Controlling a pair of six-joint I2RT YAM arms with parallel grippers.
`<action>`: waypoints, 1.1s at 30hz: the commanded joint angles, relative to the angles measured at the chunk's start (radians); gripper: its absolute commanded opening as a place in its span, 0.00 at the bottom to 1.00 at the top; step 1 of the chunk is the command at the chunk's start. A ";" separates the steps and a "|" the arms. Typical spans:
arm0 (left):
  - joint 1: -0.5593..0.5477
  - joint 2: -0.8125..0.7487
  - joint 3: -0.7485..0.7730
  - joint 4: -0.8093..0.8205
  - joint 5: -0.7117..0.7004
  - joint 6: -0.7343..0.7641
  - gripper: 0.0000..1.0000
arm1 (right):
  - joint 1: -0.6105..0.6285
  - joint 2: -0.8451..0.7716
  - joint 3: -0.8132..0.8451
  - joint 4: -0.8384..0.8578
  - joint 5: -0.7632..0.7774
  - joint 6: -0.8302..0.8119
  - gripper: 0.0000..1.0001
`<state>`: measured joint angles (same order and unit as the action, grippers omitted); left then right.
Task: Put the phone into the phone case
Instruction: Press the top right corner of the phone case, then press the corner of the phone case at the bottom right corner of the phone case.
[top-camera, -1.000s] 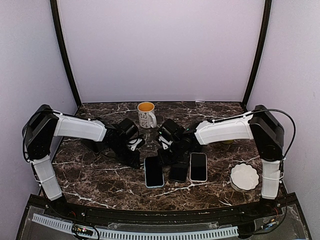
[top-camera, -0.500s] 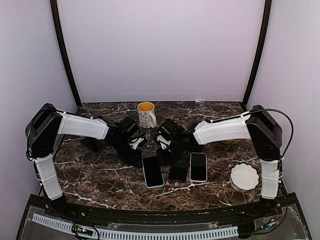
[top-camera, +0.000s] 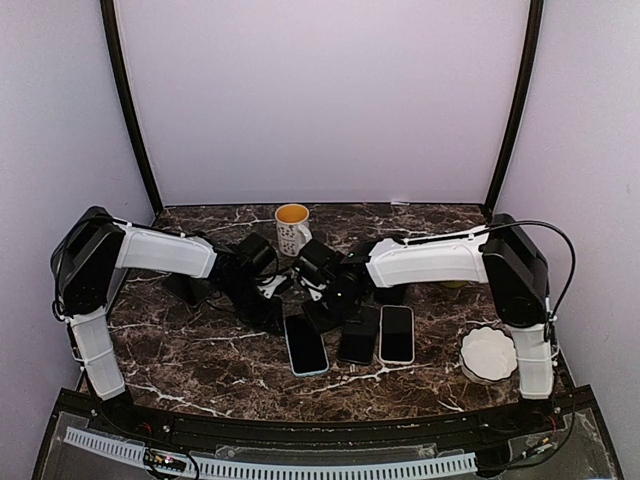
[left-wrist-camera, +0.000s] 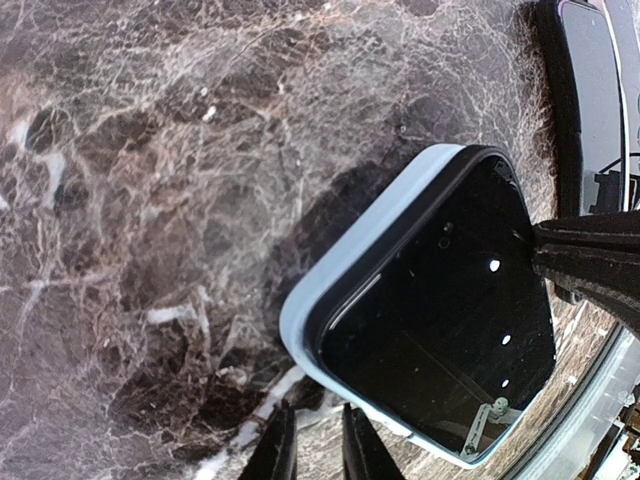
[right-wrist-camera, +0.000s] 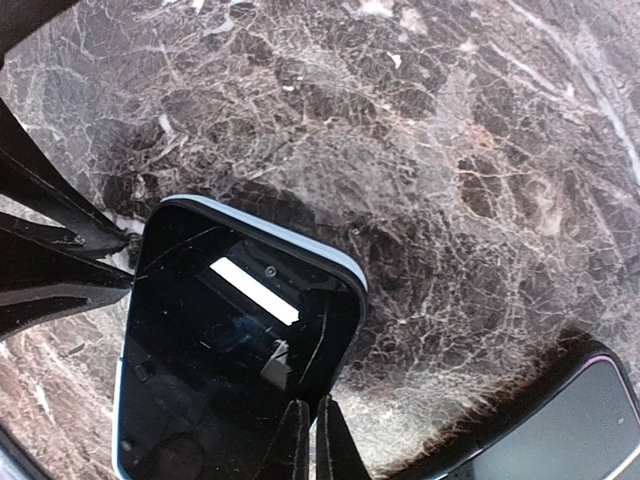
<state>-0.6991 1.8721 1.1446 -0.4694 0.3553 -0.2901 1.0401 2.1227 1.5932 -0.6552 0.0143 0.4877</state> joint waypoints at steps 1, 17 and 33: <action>0.002 0.002 -0.030 -0.011 -0.031 0.018 0.19 | 0.058 0.108 -0.056 -0.059 0.044 -0.015 0.04; 0.020 -0.075 -0.055 -0.045 -0.089 0.046 0.19 | 0.075 -0.079 0.008 -0.073 0.040 0.004 0.37; 0.019 -0.076 -0.094 -0.014 -0.027 0.022 0.19 | 0.115 -0.112 -0.205 0.004 -0.064 0.091 0.29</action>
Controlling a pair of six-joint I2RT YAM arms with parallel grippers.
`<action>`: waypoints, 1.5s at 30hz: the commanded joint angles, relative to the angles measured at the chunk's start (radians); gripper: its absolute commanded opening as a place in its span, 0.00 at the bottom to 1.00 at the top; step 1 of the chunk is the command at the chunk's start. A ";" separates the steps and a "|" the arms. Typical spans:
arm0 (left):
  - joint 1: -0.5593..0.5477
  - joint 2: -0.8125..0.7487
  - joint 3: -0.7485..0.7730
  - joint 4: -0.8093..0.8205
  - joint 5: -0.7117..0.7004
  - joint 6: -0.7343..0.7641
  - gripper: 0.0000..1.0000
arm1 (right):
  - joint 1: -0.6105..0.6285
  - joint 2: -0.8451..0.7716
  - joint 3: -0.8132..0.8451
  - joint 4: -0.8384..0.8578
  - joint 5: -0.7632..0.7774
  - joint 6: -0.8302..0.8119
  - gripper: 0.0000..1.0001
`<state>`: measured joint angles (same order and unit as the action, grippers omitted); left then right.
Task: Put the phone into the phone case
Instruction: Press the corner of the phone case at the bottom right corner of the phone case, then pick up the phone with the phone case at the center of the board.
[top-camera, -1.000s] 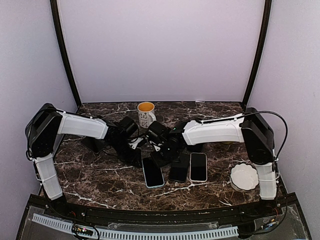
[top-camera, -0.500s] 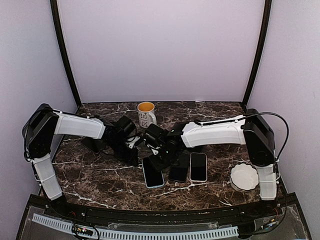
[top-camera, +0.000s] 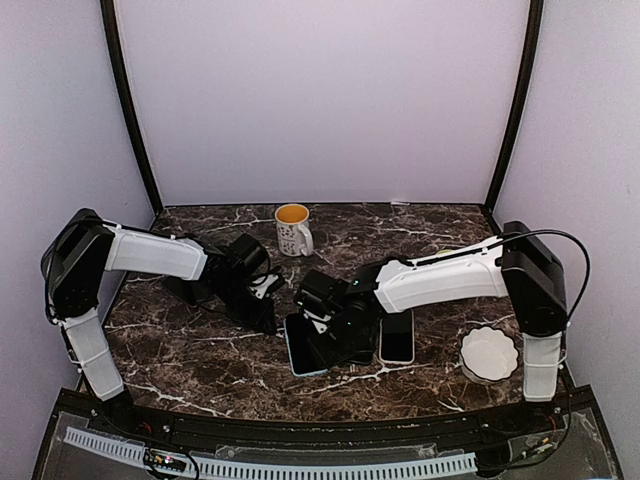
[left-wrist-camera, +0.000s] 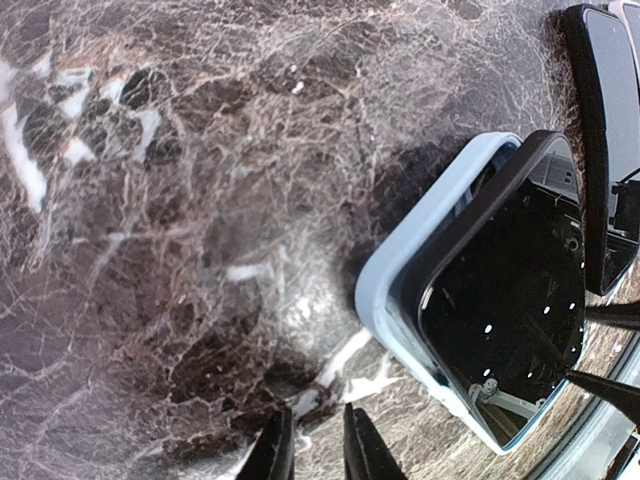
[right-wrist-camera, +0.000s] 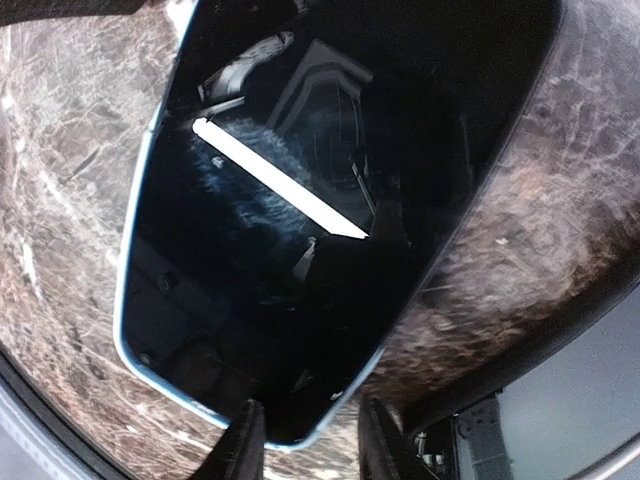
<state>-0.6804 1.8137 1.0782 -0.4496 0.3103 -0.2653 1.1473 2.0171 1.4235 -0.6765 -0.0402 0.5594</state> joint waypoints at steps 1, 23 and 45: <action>0.000 -0.017 -0.028 -0.034 0.018 -0.002 0.19 | 0.009 0.005 -0.037 0.017 -0.001 0.020 0.27; 0.003 -0.035 -0.010 -0.048 -0.025 0.020 0.21 | 0.036 0.036 0.206 -0.056 0.193 0.058 0.98; 0.021 -0.045 -0.007 -0.049 -0.027 0.024 0.25 | 0.095 0.285 0.418 -0.233 0.208 0.130 0.98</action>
<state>-0.6697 1.8042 1.0767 -0.4622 0.2958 -0.2539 1.2156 2.2520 1.7950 -0.8574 0.1589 0.6899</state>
